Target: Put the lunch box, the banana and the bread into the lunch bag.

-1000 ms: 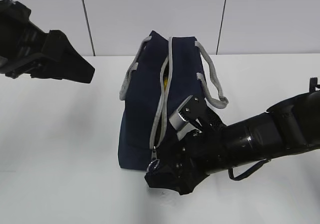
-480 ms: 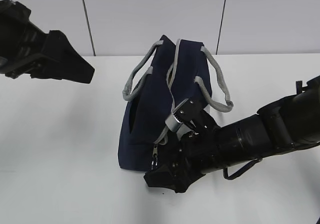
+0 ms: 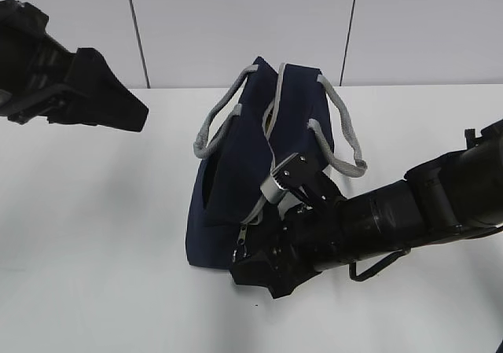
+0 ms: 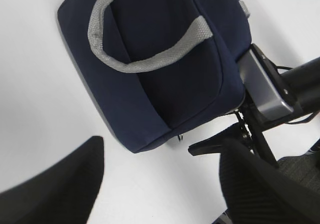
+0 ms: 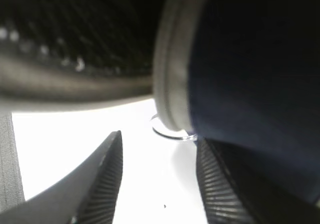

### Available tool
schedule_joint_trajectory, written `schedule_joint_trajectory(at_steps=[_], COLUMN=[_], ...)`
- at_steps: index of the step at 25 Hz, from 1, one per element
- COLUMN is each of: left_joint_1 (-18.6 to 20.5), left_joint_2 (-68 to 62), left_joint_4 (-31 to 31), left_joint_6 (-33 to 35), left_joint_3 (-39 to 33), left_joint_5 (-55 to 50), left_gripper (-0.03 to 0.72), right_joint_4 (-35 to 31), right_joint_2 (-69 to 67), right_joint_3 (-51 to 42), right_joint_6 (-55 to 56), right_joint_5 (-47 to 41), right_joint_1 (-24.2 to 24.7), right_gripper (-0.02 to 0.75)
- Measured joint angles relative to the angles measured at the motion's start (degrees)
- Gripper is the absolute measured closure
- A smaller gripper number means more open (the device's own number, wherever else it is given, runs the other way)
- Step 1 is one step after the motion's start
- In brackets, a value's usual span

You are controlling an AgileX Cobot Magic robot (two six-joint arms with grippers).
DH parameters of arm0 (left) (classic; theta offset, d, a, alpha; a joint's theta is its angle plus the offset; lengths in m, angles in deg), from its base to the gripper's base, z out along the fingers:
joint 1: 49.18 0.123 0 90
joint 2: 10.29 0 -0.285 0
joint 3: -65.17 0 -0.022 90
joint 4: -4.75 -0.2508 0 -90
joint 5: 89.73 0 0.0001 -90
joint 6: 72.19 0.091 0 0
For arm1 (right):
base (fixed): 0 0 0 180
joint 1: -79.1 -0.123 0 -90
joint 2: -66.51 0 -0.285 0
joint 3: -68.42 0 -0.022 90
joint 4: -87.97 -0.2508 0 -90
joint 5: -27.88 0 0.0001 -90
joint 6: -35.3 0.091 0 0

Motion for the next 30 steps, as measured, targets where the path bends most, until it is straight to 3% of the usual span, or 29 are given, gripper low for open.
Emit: schedule_joint_trajectory(at_steps=[5,9,30], left_joint_1=[0.0,0.0,0.0], left_joint_2=[0.2,0.2,0.2], left_joint_4=[-0.1,-0.1,-0.1], left_joint_6=[0.0,0.0,0.0], left_joint_3=[0.0,0.0,0.0], left_joint_5=[-0.3,-0.4,-1.2], left_gripper=[0.202,0.202,0.202], right_joint_4=[-1.6,-2.0,-2.0], right_joint_2=[0.0,-0.1,-3.1], right_joint_3=[0.0,0.0,3.8], right_joint_6=[-1.5,-2.2,-2.3], right_joint_5=[0.0,0.4,0.6], right_joint_1=[0.0,0.0,-0.1], right_gripper=[0.279,0.258,0.328])
